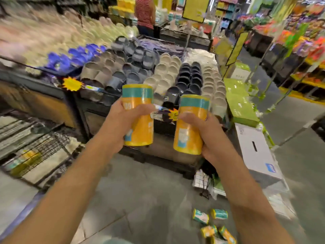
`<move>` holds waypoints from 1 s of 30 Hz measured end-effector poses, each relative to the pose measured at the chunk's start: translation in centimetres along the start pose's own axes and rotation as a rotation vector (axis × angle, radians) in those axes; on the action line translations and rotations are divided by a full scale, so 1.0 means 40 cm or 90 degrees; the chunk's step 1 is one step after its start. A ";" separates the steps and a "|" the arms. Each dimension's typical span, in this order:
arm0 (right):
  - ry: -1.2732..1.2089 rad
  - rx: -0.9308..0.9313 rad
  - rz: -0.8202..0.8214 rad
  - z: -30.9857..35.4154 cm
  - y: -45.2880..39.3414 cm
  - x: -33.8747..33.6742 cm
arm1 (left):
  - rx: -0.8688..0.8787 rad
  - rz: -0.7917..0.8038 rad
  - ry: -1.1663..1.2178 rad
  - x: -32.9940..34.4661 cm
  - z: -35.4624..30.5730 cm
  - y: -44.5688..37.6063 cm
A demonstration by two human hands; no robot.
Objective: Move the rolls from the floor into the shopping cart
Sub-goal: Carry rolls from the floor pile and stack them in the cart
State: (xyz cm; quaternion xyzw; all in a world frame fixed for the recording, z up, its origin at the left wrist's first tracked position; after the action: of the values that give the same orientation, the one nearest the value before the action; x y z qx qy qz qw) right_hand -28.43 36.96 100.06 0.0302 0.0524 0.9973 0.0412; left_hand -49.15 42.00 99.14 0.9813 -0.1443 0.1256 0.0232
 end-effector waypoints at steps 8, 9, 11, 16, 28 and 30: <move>0.038 0.004 0.178 -0.005 -0.240 0.427 | 0.066 -0.211 -0.028 -0.450 -0.106 0.020; 0.044 0.008 0.197 -0.010 -0.265 0.473 | 0.069 -0.232 -0.022 -0.495 -0.113 0.026; 0.058 0.021 0.241 -0.020 -0.315 0.558 | 0.067 -0.282 -0.010 -0.575 -0.121 0.039; 0.058 0.040 0.381 -0.050 -0.453 0.756 | 0.055 -0.388 -0.028 -0.756 -0.118 0.045; 0.050 0.097 0.585 -0.155 -0.885 1.190 | 0.003 -0.666 -0.002 -1.098 -0.140 -0.145; 0.067 0.108 0.601 -0.171 -0.949 1.252 | 0.001 -0.696 0.023 -1.153 -0.139 -0.182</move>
State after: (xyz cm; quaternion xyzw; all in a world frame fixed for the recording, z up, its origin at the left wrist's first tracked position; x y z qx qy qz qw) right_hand -75.70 78.16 92.03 0.0037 0.1164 0.8994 -0.4213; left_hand -91.11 62.23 92.78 0.9109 0.3874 0.1125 0.0867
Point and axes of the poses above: each hand's wrist, its own y-axis away from the middle knuckle, its own x-axis out of the palm, z = x × y, the point moved 2 cm from there along -y, towards the middle knuckle, and after that the axes turned 7 degrees about z, right-handed, at the moved point
